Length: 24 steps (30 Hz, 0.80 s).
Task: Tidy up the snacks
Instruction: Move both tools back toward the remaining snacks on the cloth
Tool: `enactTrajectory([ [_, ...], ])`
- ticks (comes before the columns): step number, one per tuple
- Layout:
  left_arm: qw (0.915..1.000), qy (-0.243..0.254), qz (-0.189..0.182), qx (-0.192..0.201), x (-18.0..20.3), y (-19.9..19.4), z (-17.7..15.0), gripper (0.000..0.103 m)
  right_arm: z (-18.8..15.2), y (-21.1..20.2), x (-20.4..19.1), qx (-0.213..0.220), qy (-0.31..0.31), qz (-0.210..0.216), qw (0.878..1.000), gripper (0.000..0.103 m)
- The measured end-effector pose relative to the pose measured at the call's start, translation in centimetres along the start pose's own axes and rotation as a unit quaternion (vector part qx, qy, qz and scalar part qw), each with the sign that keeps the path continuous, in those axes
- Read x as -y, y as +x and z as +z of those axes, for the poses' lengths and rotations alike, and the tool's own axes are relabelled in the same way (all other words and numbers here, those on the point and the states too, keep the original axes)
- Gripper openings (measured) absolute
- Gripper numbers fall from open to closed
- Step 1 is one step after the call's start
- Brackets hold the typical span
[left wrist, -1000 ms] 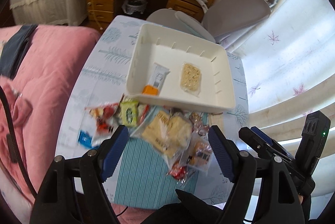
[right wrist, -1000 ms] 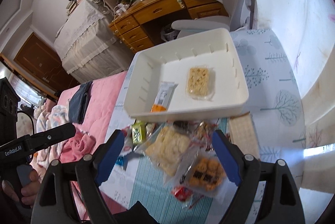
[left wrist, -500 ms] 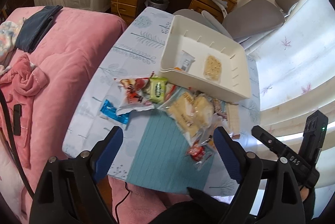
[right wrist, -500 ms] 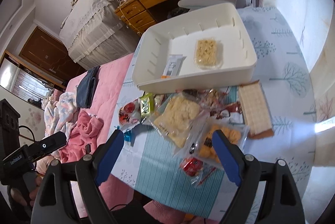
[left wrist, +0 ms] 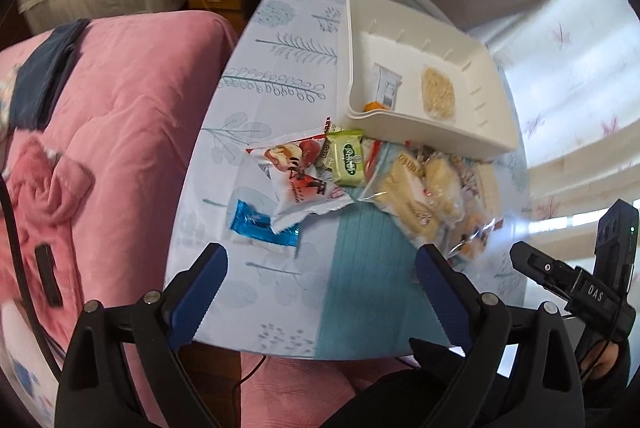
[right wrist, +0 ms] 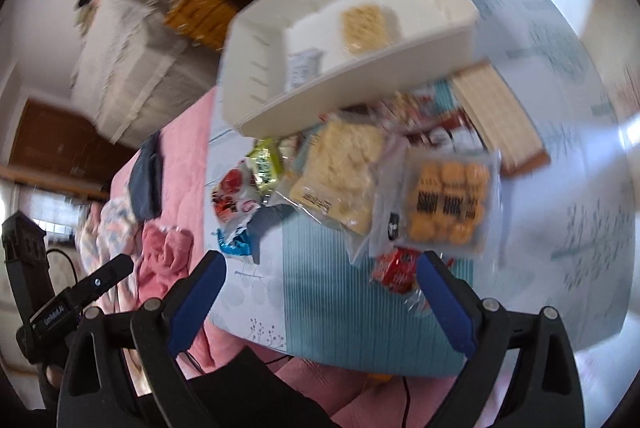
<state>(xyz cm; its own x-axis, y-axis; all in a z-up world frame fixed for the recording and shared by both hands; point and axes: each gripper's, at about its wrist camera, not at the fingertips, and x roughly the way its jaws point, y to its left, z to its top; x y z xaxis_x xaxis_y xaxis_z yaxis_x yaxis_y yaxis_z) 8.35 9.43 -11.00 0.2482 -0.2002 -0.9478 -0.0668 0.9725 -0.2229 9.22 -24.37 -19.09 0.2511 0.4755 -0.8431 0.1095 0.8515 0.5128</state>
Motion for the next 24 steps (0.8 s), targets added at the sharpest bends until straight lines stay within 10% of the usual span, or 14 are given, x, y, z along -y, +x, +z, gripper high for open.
enactTrajectory([
  [12, 0.9885, 0.127, -0.026, -0.078, -2.7, 7.2, 6.1, 0.094, -2.3, 4.0, 2.4, 0.028, 0.195, -0.103, 0.975, 0.097],
  [24, 0.9793, 0.131, -0.031, -0.151, -3.2, 14.7, 8.2, 0.094, -2.9, 6.8, 4.9, 0.018, 0.252, -0.164, 0.953, 0.097],
])
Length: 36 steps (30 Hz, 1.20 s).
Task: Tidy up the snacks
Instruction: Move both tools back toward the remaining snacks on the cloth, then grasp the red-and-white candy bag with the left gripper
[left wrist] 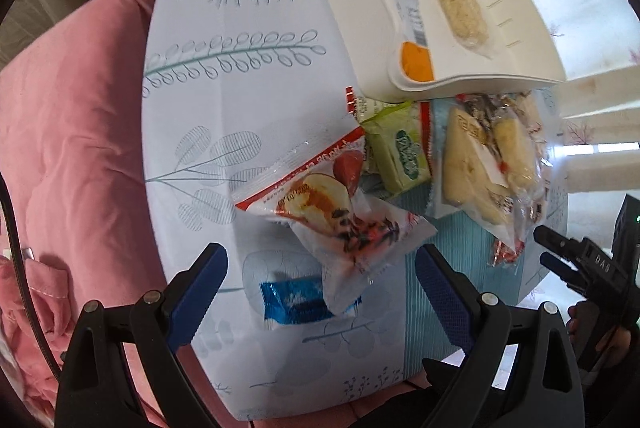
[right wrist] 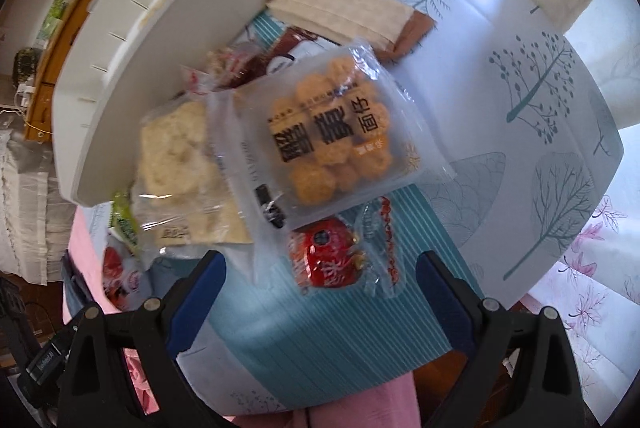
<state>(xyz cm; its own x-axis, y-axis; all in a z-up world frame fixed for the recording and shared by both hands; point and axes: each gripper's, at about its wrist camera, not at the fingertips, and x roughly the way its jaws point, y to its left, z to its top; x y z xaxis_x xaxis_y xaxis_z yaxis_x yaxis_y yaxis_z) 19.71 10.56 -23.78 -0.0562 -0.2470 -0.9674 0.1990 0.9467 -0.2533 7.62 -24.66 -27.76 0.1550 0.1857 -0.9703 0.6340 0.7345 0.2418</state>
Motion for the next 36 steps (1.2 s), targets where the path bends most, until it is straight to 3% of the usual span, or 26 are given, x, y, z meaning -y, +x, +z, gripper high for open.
enactTrajectory([
  [12, 0.9966, -0.068, -0.007, -0.046, -0.3, 4.0, 3.2, 0.094, 4.3, 3.3, -1.0, -0.025, -0.04, -0.043, 0.998, 0.097],
  [18, 0.9929, -0.095, 0.005, -0.071, -0.3, 5.9, 4.2, 0.093, 6.3, 4.2, -0.7, -0.036, -0.037, -0.036, 0.998, 0.097],
  [21, 0.9911, -0.102, 0.015, -0.084, -0.3, 6.8, 4.7, 0.081, 7.2, 4.8, -1.8, -0.034, -0.038, -0.037, 0.998, 0.097],
  [23, 0.9896, -0.111, 0.021, -0.088, -0.3, 7.3, 4.9, 0.068, 7.8, 4.9, -2.0, -0.031, -0.05, -0.045, 0.997, 0.097],
  [29, 0.988, -0.125, 0.027, -0.087, -0.5, 7.4, 5.8, 0.065, 8.6, 5.1, -2.6, -0.023, -0.053, -0.055, 0.997, 0.096],
  [33, 0.9871, -0.131, 0.029, -0.088, -0.8, 7.3, 6.0, 0.061, 8.3, 5.2, -2.9, -0.001, -0.059, -0.057, 0.997, 0.082],
  [36, 0.9864, -0.135, 0.027, -0.09, -1.1, 6.6, 5.1, 0.059, 8.5, 4.9, -3.8, 0.013, -0.068, -0.062, 0.996, 0.062],
])
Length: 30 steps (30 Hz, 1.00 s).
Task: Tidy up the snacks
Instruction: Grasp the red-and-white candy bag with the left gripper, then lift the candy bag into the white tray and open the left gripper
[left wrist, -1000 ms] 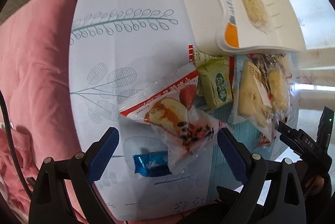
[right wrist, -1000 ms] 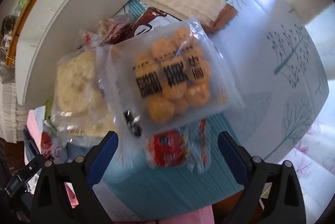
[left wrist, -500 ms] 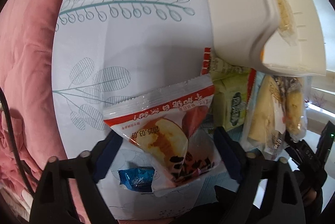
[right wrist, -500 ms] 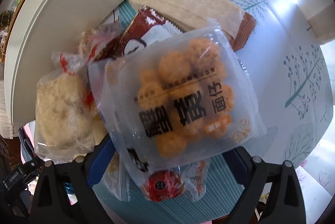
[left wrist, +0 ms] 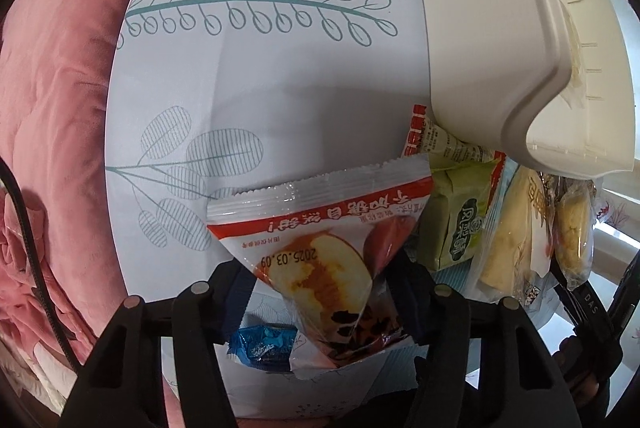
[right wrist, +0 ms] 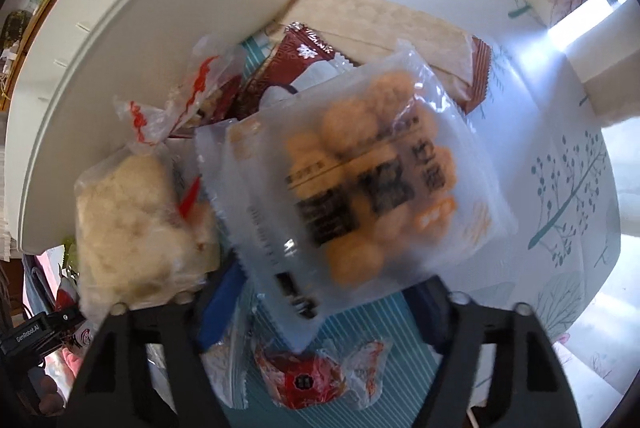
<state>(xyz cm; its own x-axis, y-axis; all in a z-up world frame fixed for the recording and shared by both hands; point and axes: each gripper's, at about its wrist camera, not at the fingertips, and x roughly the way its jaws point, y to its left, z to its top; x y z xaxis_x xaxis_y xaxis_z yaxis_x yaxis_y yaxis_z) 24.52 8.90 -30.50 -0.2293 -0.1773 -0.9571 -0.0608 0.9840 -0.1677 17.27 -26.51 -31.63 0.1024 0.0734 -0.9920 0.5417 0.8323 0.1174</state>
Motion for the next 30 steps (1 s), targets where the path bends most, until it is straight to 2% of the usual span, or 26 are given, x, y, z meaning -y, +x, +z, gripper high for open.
enactTrajectory([
  [2, 1.0, -0.001, -0.001, 0.0, -0.2, -0.1, -0.2, 0.056, 0.2, -0.1, -0.3, 0.006, -0.006, -0.008, 1.0, 0.048],
  [3, 1.0, -0.002, -0.001, 0.0, -0.3, -0.2, -0.1, 0.056, 0.3, -0.2, -0.4, 0.007, -0.007, -0.014, 1.0, 0.044],
  [4, 1.0, -0.001, -0.001, 0.001, -0.3, -0.2, 0.0, 0.048, 0.4, -0.2, -0.4, 0.009, -0.008, -0.018, 1.0, 0.033],
  [5, 1.0, -0.001, -0.004, 0.001, -0.3, -0.2, -0.1, 0.045, 0.5, -0.2, -0.4, 0.011, -0.007, -0.026, 1.0, 0.025],
  [6, 1.0, 0.0, -0.004, 0.004, -0.2, -0.4, -0.2, 0.045, 0.6, -0.3, -0.3, 0.012, -0.003, -0.027, 1.0, 0.023],
  [17, 0.9994, 0.011, -0.011, 0.03, -0.6, -3.3, -1.7, 0.044, -0.8, -1.8, 1.1, 0.035, 0.003, -0.013, 0.999, 0.011],
  [30, 0.9958, 0.049, -0.015, 0.076, -0.1, -10.3, -3.9, 0.044, -5.3, -8.1, 1.1, 0.123, 0.015, 0.031, 0.992, 0.006],
])
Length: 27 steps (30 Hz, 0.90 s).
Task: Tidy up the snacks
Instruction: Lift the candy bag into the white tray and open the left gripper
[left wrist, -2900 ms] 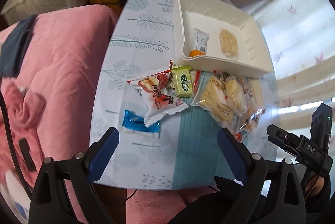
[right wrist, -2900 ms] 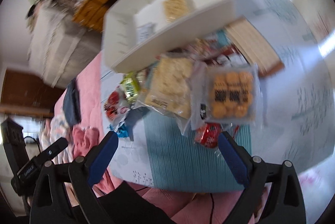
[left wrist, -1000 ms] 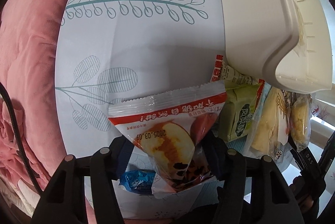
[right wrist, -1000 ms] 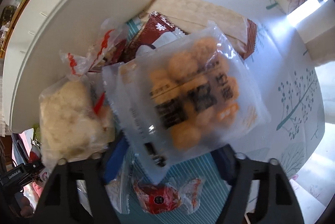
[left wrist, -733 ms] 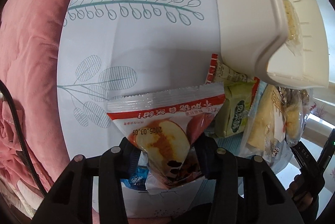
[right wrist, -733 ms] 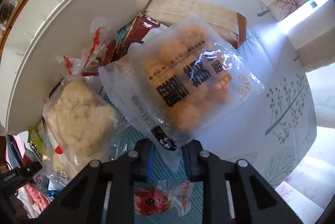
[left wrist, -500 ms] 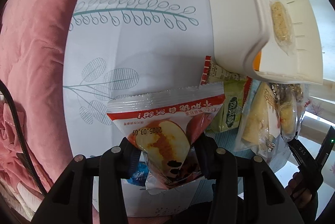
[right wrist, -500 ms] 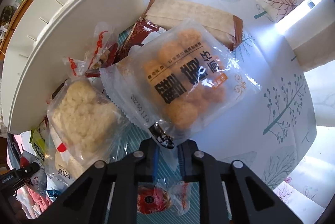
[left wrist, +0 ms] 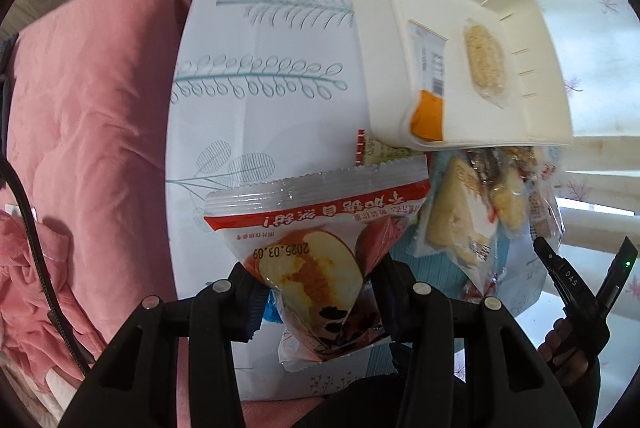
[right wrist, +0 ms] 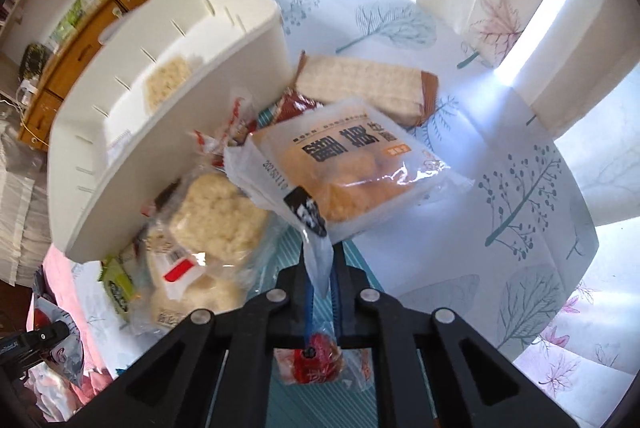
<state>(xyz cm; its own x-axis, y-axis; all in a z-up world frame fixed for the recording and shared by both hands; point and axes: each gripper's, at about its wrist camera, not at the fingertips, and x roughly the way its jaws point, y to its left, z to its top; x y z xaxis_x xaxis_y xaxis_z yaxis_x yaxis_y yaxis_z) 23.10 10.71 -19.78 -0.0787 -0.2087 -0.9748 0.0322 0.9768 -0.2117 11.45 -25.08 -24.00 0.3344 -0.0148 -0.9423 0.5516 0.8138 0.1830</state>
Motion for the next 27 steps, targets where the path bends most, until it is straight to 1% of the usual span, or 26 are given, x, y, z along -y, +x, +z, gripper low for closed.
enactTrajectory([
  [2, 0.9999, 0.005, -0.005, 0.007, 0.0, -1.2, -0.2, 0.044, 0.2, -1.0, 1.1, 0.012, -0.002, 0.008, 1.0, 0.005],
  [6, 0.9996, 0.009, -0.016, 0.021, 0.2, -3.3, -0.6, 0.044, 1.1, -2.0, 1.4, 0.037, -0.001, 0.028, 0.999, 0.004],
  [12, 0.998, 0.025, -0.026, 0.052, 1.0, -6.7, -1.0, 0.044, 2.0, -4.1, 0.7, 0.069, -0.005, 0.051, 0.996, 0.003],
  [23, 0.9936, 0.064, -0.035, 0.086, 3.3, -12.1, 0.0, 0.044, 3.1, -8.2, -0.8, 0.113, -0.025, 0.09, 0.989, 0.001],
  [26, 0.9921, 0.074, -0.039, 0.094, 4.1, -13.2, 0.6, 0.044, 3.6, -9.4, -1.5, 0.128, -0.034, 0.108, 0.985, 0.0],
  [27, 0.9915, 0.076, -0.04, 0.098, 4.4, -13.6, 0.8, 0.044, 3.9, -10.2, -2.0, 0.143, -0.043, 0.117, 0.982, 0.0],
])
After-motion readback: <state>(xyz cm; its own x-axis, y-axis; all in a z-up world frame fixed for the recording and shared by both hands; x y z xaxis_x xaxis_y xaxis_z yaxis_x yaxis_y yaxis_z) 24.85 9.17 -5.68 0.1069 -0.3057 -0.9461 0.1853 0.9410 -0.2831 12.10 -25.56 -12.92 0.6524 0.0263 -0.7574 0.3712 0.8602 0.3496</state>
